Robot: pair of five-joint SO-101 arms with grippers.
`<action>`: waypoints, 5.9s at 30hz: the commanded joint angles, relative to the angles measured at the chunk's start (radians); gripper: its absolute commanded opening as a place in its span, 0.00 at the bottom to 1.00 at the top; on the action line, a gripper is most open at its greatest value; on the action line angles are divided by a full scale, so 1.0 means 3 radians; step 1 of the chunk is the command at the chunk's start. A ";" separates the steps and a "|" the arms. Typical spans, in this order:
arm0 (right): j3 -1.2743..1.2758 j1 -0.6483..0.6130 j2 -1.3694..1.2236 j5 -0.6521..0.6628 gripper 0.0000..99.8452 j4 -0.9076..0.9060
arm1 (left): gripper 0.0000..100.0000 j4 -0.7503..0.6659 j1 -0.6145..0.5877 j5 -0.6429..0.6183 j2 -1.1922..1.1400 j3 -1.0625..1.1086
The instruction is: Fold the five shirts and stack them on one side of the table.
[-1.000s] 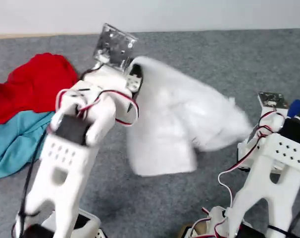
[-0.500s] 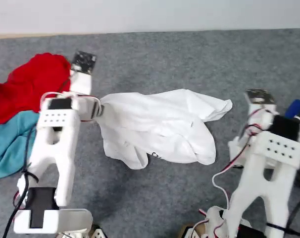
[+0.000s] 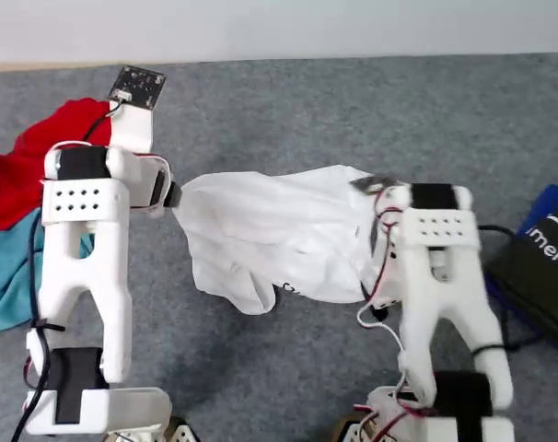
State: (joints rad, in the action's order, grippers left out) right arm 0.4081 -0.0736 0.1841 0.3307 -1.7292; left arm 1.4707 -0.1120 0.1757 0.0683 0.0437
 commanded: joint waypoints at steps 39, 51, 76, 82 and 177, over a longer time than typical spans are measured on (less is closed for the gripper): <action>-0.4419 0.0729 -0.2258 -0.0031 0.01 -0.0217 | 0.21 0.0072 0.0757 -0.0235 -0.0020 0.0095; -0.4695 0.1573 -0.2273 -0.0041 0.01 0.0049 | 0.21 -0.0164 0.2030 -0.0230 -0.0020 0.0806; -0.4726 0.1603 -0.2253 -0.0036 0.01 -0.0222 | 0.18 -0.0900 0.1867 -0.0230 -0.0936 0.1240; -0.4726 0.1603 -0.2253 -0.0036 0.01 -0.0228 | 0.00 -0.0757 0.1862 -0.0245 -0.1171 0.0806; -0.5524 -0.1215 -0.3721 0.0517 0.01 0.0003 | 0.01 -0.0338 -0.0552 -0.0450 0.2056 0.1685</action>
State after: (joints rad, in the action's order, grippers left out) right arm -1.0756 -0.4849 -0.9513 0.4365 -1.6817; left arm 1.3986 -0.2731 0.0345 0.6636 0.5746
